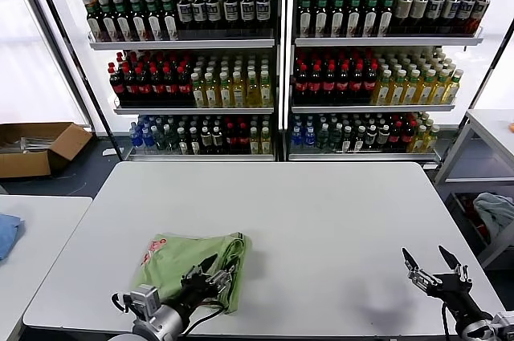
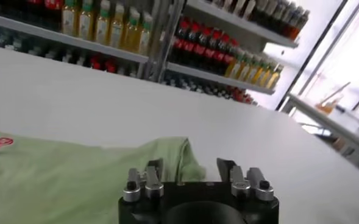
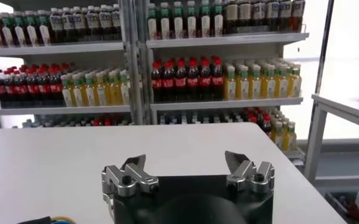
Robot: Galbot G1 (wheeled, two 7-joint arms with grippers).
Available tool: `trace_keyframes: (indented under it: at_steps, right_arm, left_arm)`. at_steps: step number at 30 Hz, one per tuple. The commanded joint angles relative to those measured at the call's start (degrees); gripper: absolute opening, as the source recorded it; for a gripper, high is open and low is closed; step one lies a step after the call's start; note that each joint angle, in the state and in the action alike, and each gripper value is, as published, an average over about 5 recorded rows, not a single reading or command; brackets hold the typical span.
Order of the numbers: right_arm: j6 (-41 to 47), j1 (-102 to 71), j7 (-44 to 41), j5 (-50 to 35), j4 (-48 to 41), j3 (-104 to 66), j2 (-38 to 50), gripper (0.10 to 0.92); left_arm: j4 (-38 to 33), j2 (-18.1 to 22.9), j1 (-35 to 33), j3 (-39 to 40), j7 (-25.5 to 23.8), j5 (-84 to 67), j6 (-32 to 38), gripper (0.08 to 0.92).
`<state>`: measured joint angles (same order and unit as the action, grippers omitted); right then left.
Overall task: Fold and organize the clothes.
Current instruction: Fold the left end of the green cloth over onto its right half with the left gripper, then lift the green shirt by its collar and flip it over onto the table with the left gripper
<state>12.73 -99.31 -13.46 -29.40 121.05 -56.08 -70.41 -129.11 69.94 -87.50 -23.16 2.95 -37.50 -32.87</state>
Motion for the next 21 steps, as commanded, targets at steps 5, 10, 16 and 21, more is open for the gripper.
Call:
trace_keyframes:
  at_steps: [5, 10, 16, 21]
  right_arm:
    - [-0.2, -0.2, -0.1, 0.0, -0.2, 0.6, -0.4, 0.823]
    - [-0.4, -0.6, -0.1, -0.1, -0.1, 0.3, -0.2, 0.823]
    - [-0.3, -0.4, -0.1, -0.1, -0.2, 0.3, -0.2, 0.823]
    - [-0.3, 0.1, 0.0, -0.3, 0.0, 0.0, -0.2, 0.823]
  left_arm:
    - [7.3, -6.8, 0.2, -11.1, 0.5, 3.0, 5.2, 0.808]
    - [10.6, -3.8, -0.7, -6.9, -0.5, 15.1, 8.9, 0.822]
    - [9.9, 1.0, -0.5, 1.7, -0.7, 23.6, 10.1, 0.823]
    - [11.1, 3.4, 1.0, 8.2, -0.4, 27.1, 9.9, 0.823]
